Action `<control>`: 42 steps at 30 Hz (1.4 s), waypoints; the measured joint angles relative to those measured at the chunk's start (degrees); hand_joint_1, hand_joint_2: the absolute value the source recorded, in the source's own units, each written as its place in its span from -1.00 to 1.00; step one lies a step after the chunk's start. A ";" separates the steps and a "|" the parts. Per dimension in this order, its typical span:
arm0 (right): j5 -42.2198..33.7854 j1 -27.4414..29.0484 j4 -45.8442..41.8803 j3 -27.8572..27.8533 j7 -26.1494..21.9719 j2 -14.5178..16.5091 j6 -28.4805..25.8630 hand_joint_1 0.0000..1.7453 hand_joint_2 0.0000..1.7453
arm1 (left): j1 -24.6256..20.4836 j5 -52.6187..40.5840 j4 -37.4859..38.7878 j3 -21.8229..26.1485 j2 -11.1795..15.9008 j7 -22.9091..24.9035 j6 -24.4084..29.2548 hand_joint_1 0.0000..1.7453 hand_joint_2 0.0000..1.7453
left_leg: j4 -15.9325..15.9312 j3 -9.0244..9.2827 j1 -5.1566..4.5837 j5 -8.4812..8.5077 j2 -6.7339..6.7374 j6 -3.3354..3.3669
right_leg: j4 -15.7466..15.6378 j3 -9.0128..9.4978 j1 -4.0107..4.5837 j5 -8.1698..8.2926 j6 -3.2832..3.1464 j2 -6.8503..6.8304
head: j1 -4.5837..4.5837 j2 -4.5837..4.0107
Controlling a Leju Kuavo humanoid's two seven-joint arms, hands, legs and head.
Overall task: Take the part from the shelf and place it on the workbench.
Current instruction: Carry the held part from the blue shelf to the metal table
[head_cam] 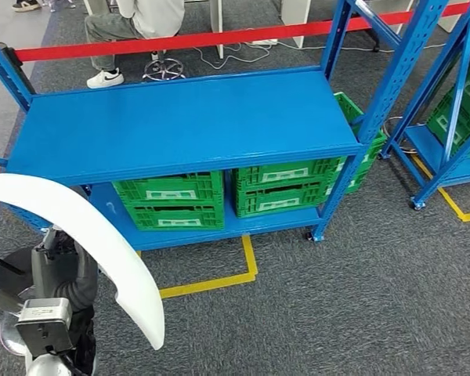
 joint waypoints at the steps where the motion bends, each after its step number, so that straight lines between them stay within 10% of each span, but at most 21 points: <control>1: 0.21 0.01 -0.19 -0.18 0.14 -0.01 0.00 -1.00 -1.00 | -0.12 0.01 -0.05 -0.01 0.01 0.23 -0.39 0.88 1.00 | -0.38 -0.13 0.02 -0.17 0.10 0.41 | 0.15 -0.14 0.01 0.07 0.29 0.16 | 0.03 0.00; 4: 0.69 0.33 -0.58 -0.74 0.26 -0.02 0.00 -1.00 -1.00 | -0.30 0.62 -0.10 -0.01 0.03 0.91 -1.87 0.88 1.00 | -1.06 -0.43 0.25 -0.16 0.67 1.50 | 3.01 -1.99 -0.06 -1.83 1.10 -0.22 | 0.26 0.00; 7: 0.79 0.60 -0.77 -1.13 0.09 -0.03 0.00 -1.00 -1.00 | -0.10 1.95 -0.15 -0.01 0.04 0.65 -2.69 0.88 1.00 | -1.12 -0.81 -0.01 0.08 1.40 2.05 | 14.22 -7.51 -0.21 -6.92 1.59 -0.76 | 0.52 0.00; 9: 0.79 0.77 -0.77 -1.29 0.05 -0.03 0.00 -1.00 -1.00 | 0.10 2.99 -0.25 0.04 0.03 0.16 -2.89 0.88 1.00 | -1.11 -0.92 -0.25 0.17 1.91 2.18 | 17.59 -9.25 -0.22 -7.05 1.60 -0.80 | 0.52 0.00; 14: 0.76 0.78 -0.90 -1.34 0.01 -0.03 0.00 -1.00 -1.00 | 0.21 6.82 -1.39 0.58 0.33 -0.27 -5.75 0.88 1.00 | -0.95 -0.83 -0.75 0.30 2.66 1.77 | 1.64 -1.46 0.26 0.21 0.56 -2.78 | 0.46 0.00; 19: 0.54 0.98 -1.20 -1.43 -0.03 -0.03 0.00 -1.00 -1.00 | 0.53 9.45 -2.09 1.79 1.22 0.02 -9.61 0.88 1.00 | 0.44 -1.49 -0.78 -0.85 2.70 0.24 | 0.45 -1.29 0.13 0.84 -0.61 -2.22 | 0.31 0.00; 24: 0.20 0.96 -1.21 -1.49 -0.44 -0.03 0.00 -1.00 -1.00 | 1.67 10.15 -2.14 2.91 1.82 0.12 -10.97 0.88 1.00 | 15.08 -7.23 -0.50 -8.25 1.64 -0.50 | 0.48 -1.79 0.13 1.47 -1.37 -0.97 | 0.11 0.00; 29: -0.11 0.91 -1.38 -1.53 -0.53 -0.03 0.00 -1.00 -1.00 | 1.89 12.82 -2.19 3.36 1.91 2.25 -12.31 0.88 1.00 | 1.36 -0.34 -0.50 -0.79 -0.38 0.67 | 1.15 -2.21 0.31 1.51 -1.02 0.73 | 0.13 0.00; 34: 0.01 1.47 -1.84 -1.70 -0.17 -0.09 -0.01 -1.00 -1.00 | 2.38 12.61 -2.30 3.71 1.87 3.01 -12.84 0.88 1.00 | -1.45 0.19 -0.33 -0.39 0.04 1.95 | 2.38 -4.03 0.16 1.08 0.54 1.20 | 0.33 0.00; 39: -0.05 1.62 -2.01 -1.71 -0.36 -0.16 -0.02 -1.00 -1.00 | 3.06 9.11 -2.28 4.23 1.81 2.57 -11.65 0.88 1.00 | -1.72 -0.03 -0.23 -0.14 2.34 2.43 | 17.23 -10.94 -0.41 -5.83 1.84 -0.76 | 0.86 0.00; 42: -0.18 1.65 -2.03 -1.71 -0.43 -0.16 -0.02 -1.00 -1.00 | 3.11 7.26 -2.27 4.33 1.81 2.56 -11.15 0.88 1.00 | -1.67 0.16 -0.22 -0.23 3.62 2.27 | 10.39 -6.95 -0.64 -1.60 2.02 -1.78 | 0.88 0.00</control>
